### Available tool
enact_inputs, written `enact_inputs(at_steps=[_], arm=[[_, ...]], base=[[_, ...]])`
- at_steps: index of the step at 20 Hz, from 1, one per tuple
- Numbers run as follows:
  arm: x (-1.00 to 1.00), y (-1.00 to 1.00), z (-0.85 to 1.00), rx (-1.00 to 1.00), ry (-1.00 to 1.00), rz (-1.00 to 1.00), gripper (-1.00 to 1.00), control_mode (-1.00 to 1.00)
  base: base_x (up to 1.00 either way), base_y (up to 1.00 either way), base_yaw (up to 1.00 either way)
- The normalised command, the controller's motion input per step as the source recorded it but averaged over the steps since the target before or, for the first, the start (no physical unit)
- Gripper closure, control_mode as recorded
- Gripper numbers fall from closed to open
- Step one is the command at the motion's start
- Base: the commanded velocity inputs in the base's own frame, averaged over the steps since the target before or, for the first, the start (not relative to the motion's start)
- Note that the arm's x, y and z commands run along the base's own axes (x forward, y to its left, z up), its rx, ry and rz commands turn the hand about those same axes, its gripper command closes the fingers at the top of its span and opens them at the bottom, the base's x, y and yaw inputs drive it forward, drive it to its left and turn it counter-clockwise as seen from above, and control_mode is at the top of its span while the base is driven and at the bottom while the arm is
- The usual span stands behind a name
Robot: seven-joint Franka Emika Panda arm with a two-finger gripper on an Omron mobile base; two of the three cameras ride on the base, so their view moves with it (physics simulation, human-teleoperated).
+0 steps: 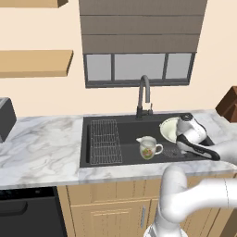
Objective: Pick the bowl and cup and place them in the sink. Then turn on the water.
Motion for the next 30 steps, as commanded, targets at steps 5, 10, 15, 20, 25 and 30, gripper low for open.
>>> enact_inputs(at_steps=[5,10,15,20,25,30], arm=[[0.00,0.03,-0.15,-0.01,0.24,0.00,1.00,-1.00],[0.00,0.00,-0.25,0.00,0.23,0.00,1.00,-1.00],[0.00,0.00,-0.24,0.00,0.23,0.00,1.00,-1.00],[-0.10,0.00,-0.18,0.00,0.17,0.00,1.00,-1.00],[-0.43,0.00,-0.19,0.00,0.06,0.00,1.00,-1.00],[-0.50,0.00,-0.05,0.00,0.00,0.00,1.00,-1.00]], base=[[0.00,0.00,0.00],[0.00,0.00,0.00],[0.00,0.00,0.00],[0.00,0.00,0.00],[0.00,0.00,0.00],[0.00,0.00,0.00]])
